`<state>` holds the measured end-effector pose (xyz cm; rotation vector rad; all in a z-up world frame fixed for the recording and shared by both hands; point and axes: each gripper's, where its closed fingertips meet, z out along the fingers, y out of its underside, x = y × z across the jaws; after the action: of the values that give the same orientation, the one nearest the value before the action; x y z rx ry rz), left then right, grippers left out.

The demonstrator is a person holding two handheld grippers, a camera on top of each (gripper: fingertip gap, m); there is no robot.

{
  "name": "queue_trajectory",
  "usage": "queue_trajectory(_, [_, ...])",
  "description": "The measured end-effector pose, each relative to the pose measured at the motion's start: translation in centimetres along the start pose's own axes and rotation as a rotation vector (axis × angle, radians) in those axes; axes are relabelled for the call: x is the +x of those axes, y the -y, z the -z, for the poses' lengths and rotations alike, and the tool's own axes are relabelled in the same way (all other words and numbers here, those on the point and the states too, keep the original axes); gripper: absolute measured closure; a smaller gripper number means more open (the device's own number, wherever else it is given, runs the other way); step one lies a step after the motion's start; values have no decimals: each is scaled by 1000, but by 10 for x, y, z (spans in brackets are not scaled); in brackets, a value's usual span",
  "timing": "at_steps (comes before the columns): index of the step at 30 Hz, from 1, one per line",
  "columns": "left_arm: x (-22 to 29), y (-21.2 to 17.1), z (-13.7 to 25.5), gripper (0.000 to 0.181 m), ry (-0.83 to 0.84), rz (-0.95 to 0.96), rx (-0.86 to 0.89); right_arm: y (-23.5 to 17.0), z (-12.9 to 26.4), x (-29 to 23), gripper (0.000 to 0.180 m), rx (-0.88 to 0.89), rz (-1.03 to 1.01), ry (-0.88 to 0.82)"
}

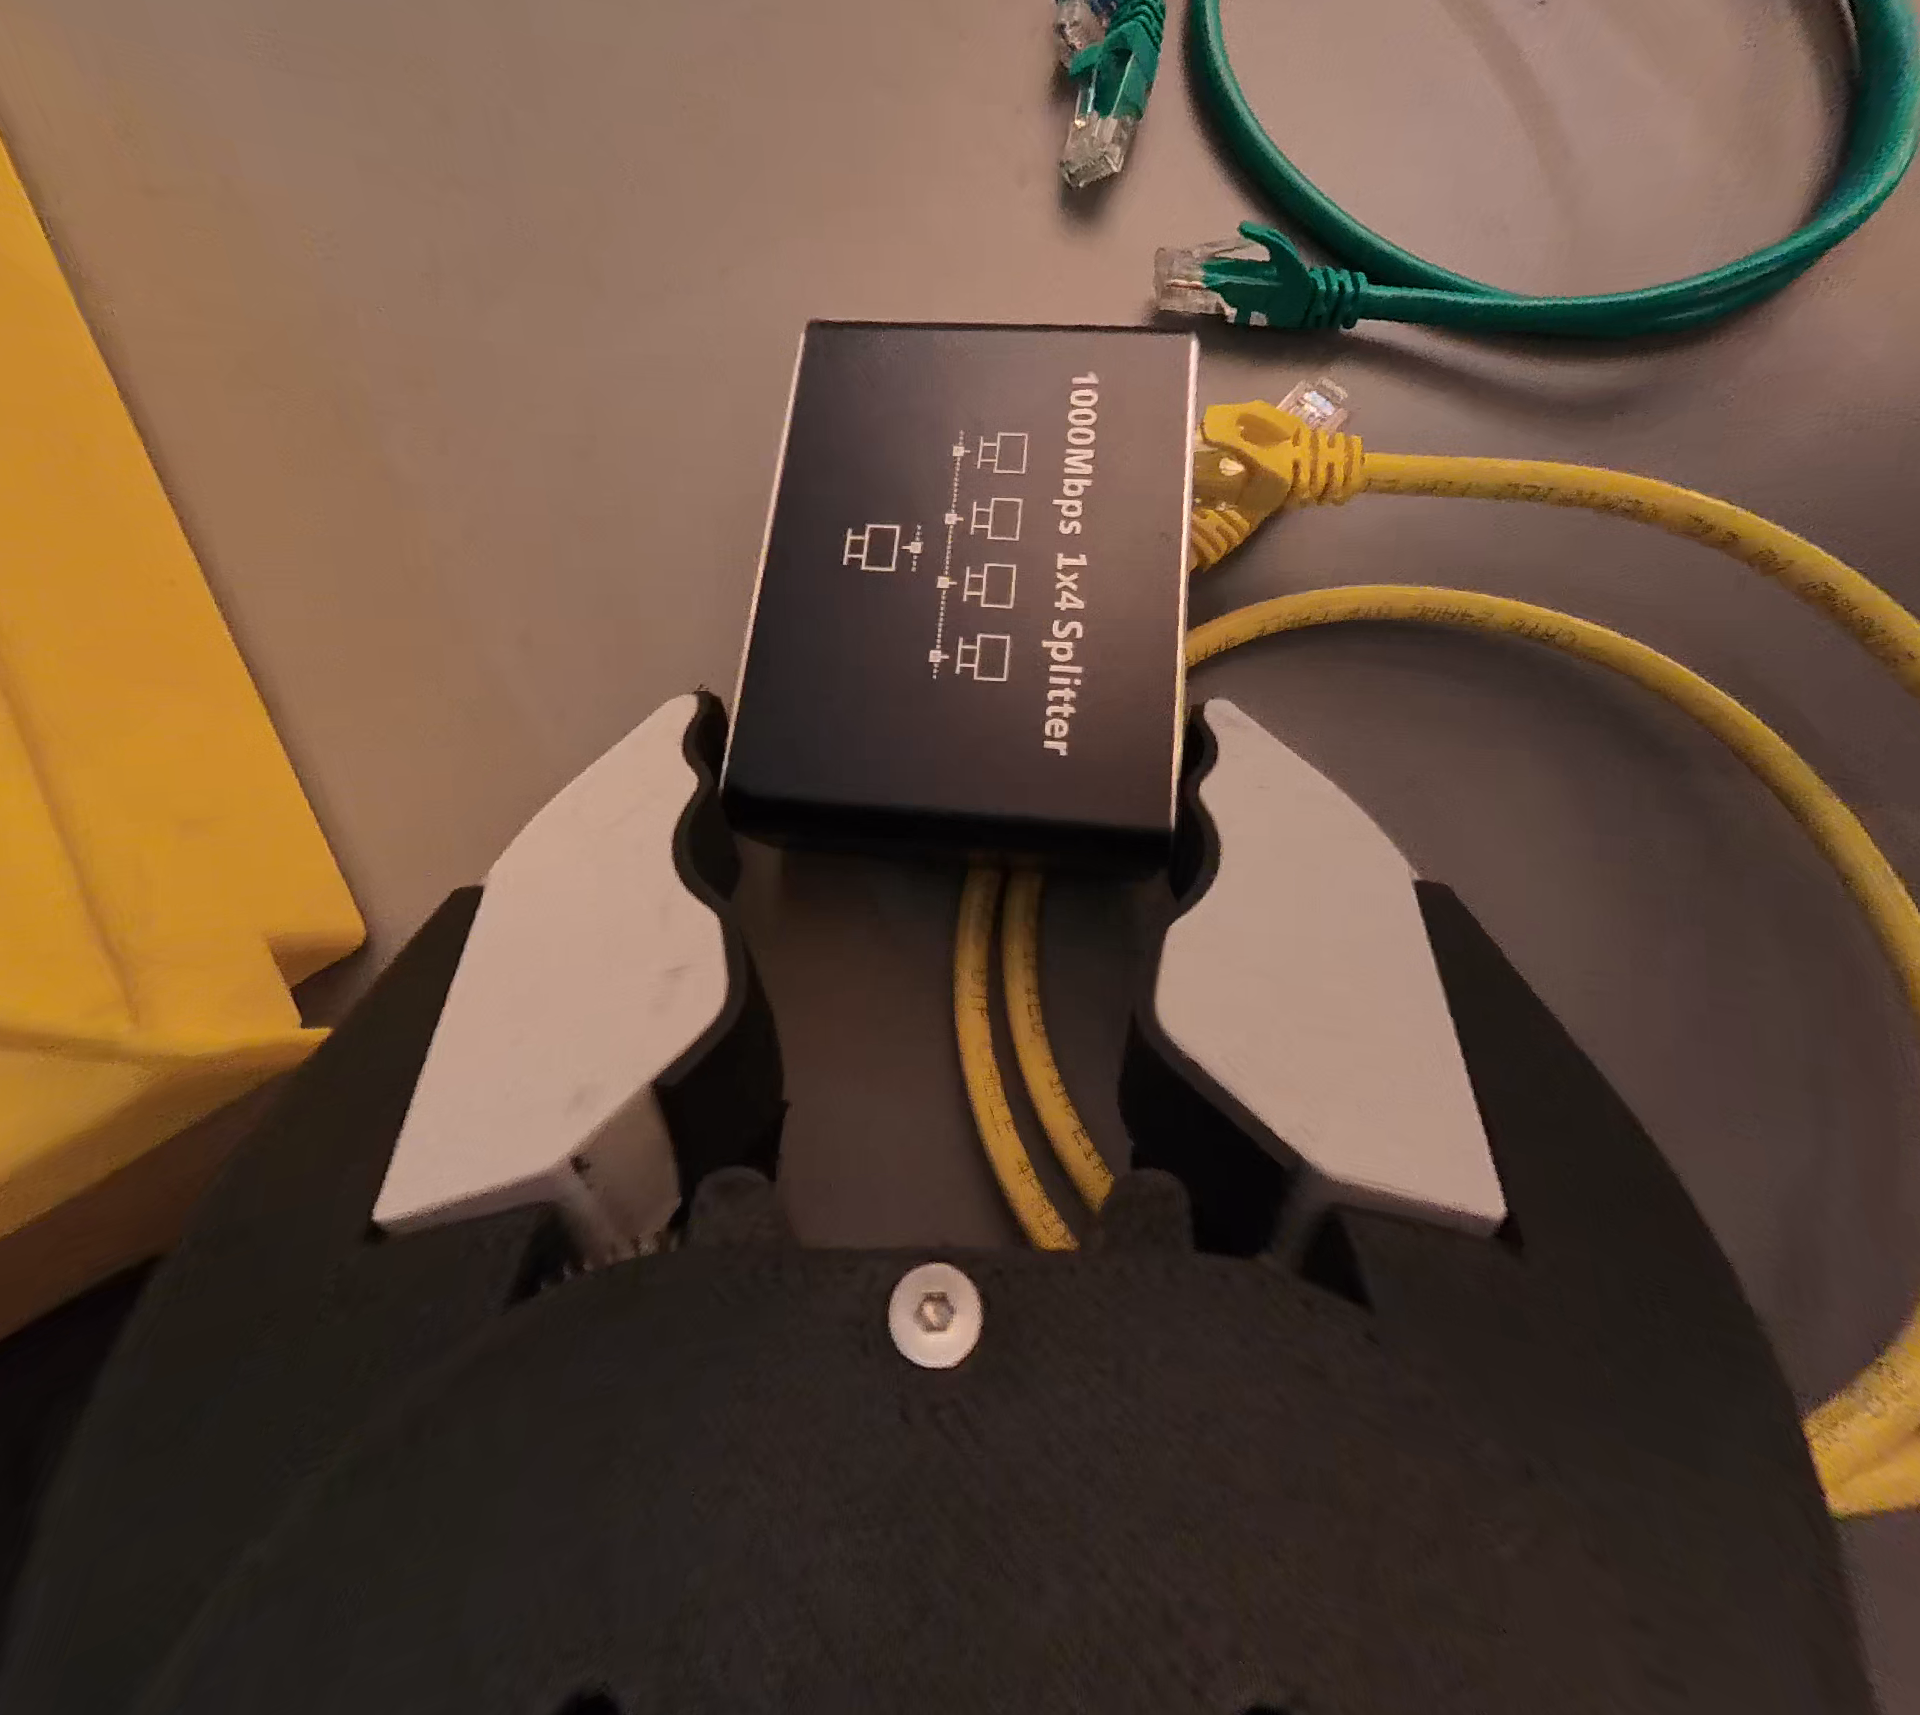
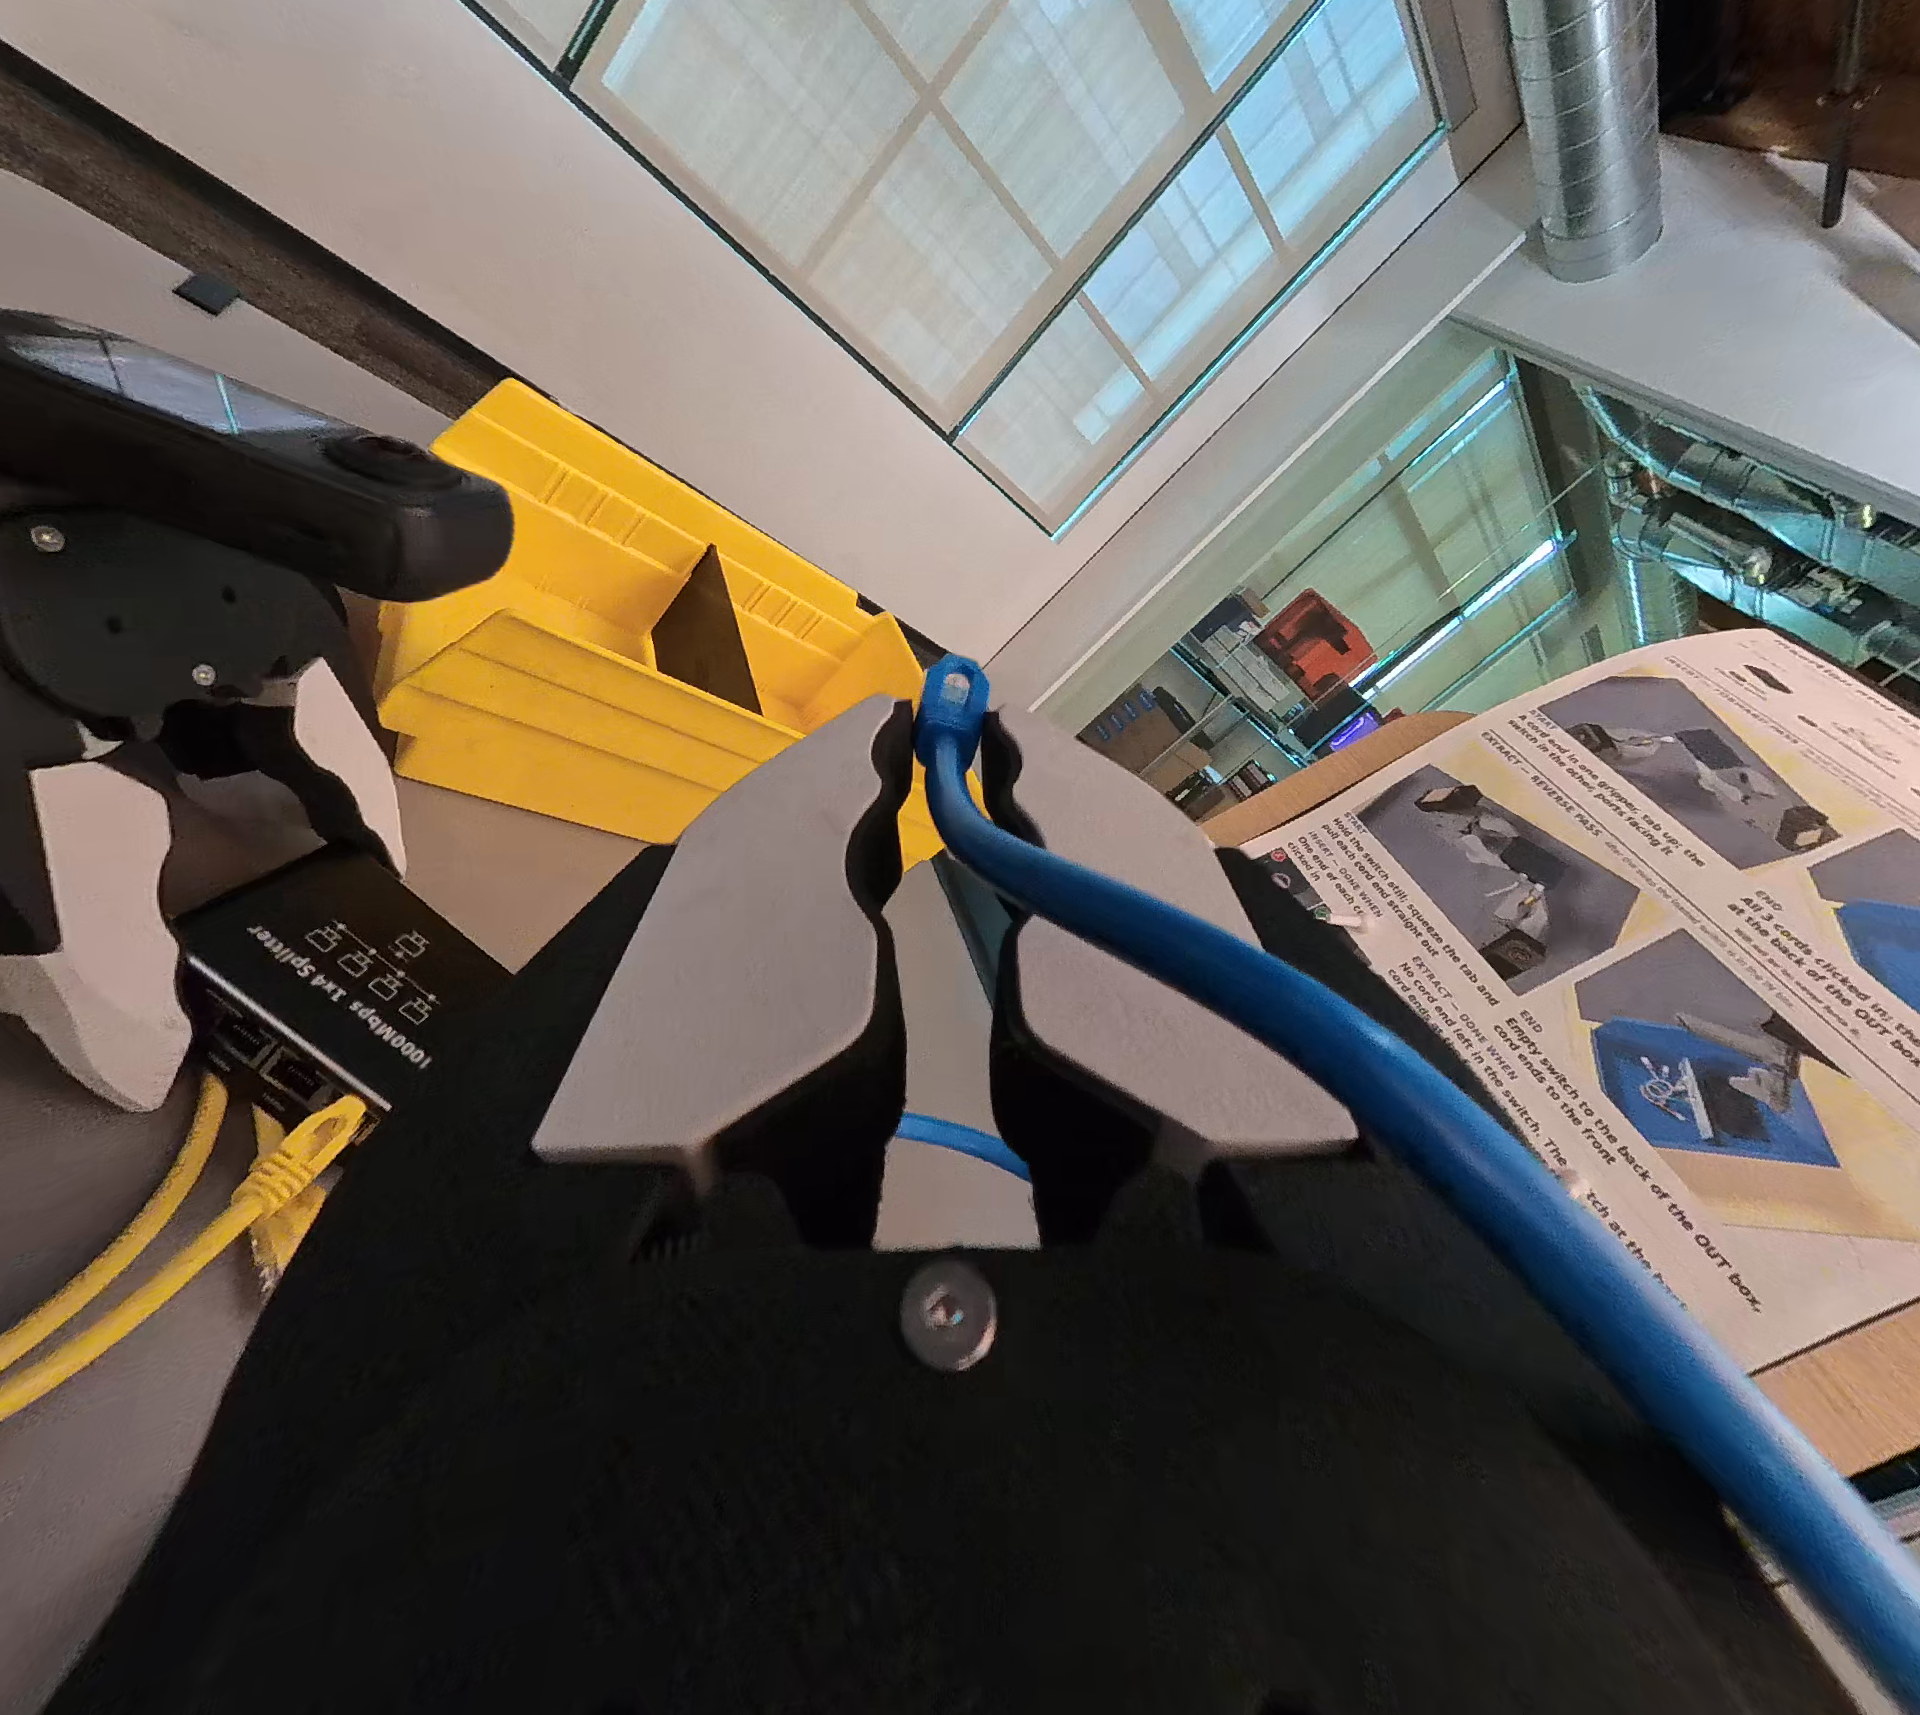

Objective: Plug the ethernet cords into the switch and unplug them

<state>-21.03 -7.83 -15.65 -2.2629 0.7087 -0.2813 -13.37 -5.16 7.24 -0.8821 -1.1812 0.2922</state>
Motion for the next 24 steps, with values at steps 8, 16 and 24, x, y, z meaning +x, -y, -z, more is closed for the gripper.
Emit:
queue_trajectory(8, [-5,17,3,100,5,68,95,-11,-3,-4,167,-44,-1,27])
queue_trajectory(16, [-7,36,14,100,-89,203,206,-20,-3,-2,168,-75,-12,29])
queue_trajectory(24, [4,24,15,100,-156,191,124,-30,-5,-3,168,-109,-20,41])
